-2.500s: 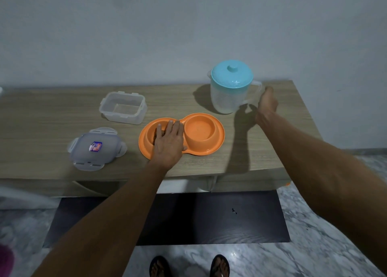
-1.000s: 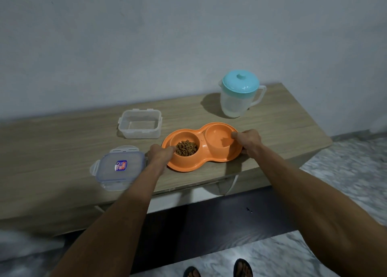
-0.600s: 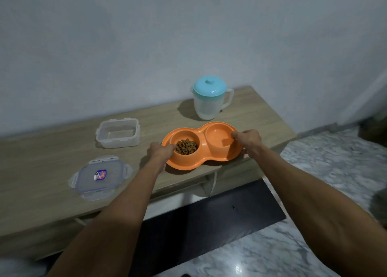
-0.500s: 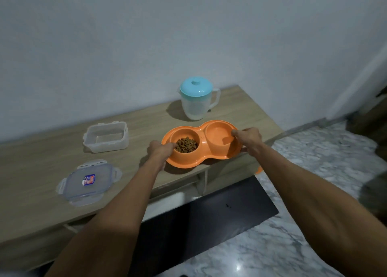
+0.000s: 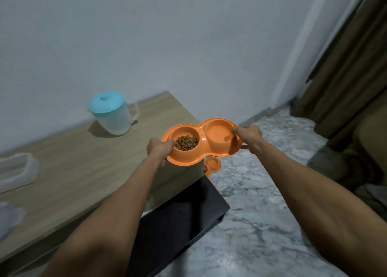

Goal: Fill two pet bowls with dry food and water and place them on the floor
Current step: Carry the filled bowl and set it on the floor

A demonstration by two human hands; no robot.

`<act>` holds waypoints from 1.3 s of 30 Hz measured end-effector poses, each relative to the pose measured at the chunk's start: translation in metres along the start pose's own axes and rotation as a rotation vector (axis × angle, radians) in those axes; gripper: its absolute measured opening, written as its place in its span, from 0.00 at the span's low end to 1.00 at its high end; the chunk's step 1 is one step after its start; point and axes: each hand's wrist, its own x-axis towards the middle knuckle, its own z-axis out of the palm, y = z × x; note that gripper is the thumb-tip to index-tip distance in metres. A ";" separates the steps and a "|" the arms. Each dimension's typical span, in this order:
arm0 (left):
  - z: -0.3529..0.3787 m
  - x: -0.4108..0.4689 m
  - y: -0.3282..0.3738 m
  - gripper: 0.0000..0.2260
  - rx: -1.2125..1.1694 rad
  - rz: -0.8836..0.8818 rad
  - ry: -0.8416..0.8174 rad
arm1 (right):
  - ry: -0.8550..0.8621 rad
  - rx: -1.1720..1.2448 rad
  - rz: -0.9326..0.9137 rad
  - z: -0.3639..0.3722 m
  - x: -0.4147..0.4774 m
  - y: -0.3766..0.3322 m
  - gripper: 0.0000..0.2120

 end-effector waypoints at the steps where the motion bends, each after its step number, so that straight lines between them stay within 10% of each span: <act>1: 0.015 -0.004 0.007 0.16 0.006 0.003 -0.010 | 0.001 0.003 0.000 -0.014 0.009 0.002 0.18; 17: 0.248 -0.001 0.106 0.15 0.045 0.038 -0.074 | 0.057 -0.013 0.026 -0.184 0.194 0.033 0.15; 39: 0.502 0.287 0.139 0.10 -0.008 -0.051 -0.084 | -0.016 -0.089 0.077 -0.112 0.581 0.067 0.10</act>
